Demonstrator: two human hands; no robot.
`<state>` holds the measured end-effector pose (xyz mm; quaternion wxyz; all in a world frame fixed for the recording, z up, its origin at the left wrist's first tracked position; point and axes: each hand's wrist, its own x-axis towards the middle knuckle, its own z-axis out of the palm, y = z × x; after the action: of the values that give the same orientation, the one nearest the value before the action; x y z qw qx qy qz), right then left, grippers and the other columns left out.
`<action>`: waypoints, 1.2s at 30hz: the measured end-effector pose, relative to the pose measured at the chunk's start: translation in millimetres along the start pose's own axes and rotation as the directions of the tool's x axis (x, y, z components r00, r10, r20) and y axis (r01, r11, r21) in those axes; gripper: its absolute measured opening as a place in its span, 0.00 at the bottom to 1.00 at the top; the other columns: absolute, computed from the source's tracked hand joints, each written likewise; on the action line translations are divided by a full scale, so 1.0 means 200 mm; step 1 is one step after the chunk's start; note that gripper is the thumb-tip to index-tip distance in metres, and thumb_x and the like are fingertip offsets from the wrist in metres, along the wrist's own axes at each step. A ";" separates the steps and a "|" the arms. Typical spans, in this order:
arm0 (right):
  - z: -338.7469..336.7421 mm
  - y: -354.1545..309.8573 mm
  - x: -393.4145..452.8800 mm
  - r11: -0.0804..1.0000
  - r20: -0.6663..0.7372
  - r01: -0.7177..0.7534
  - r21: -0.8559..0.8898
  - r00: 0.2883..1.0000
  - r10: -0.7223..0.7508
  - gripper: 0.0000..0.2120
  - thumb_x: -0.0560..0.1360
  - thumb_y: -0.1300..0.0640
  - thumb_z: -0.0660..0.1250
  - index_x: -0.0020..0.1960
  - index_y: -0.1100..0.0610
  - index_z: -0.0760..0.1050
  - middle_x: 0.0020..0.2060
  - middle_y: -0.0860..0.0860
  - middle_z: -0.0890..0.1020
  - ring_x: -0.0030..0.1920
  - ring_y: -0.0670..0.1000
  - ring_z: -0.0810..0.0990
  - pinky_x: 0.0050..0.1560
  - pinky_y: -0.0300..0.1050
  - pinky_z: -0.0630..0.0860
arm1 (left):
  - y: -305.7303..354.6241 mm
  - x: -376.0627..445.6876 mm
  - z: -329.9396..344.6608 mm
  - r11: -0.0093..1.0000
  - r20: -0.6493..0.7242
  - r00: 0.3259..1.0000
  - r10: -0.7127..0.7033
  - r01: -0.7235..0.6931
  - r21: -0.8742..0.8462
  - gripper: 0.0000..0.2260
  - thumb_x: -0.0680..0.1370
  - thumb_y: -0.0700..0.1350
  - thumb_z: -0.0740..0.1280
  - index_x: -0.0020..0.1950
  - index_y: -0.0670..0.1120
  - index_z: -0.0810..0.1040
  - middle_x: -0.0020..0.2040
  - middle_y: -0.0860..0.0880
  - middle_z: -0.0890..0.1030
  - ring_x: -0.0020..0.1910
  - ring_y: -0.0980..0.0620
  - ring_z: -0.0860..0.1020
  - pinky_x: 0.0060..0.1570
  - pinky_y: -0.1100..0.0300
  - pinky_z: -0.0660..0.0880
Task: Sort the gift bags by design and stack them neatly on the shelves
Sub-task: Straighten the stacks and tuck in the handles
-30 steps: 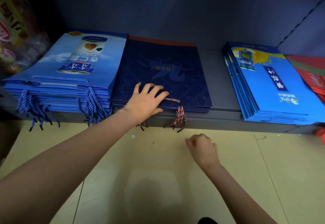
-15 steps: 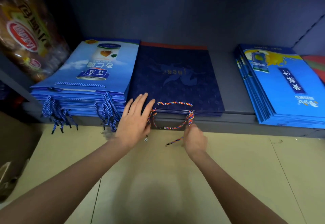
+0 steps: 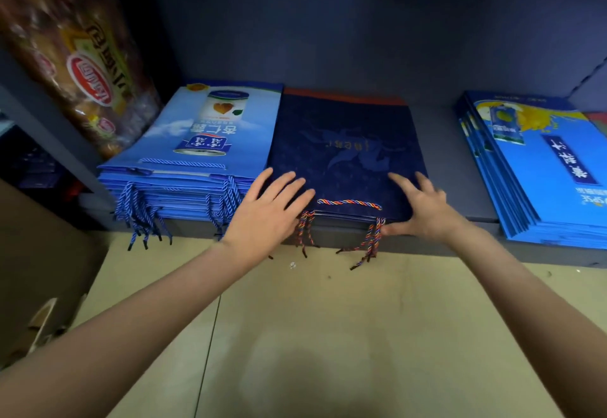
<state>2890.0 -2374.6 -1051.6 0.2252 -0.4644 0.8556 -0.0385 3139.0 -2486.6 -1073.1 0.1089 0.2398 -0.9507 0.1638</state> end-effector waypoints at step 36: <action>-0.21 -0.64 0.06 0.809 0.252 0.518 -0.279 0.852 -0.458 0.42 0.68 0.48 0.74 0.74 0.50 0.53 0.68 0.55 0.64 0.68 0.56 0.65 0.65 0.47 0.66 | -0.51 -0.07 -0.21 0.906 0.178 0.969 -0.171 0.226 -0.358 0.24 0.71 0.52 0.72 0.65 0.48 0.70 0.63 0.48 0.71 0.62 0.46 0.69 0.60 0.51 0.64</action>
<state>2965.7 -2462.4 -984.0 0.1984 -0.7021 0.6777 0.0919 3206.2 -2549.5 -1011.7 0.1006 0.3213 -0.9403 -0.0508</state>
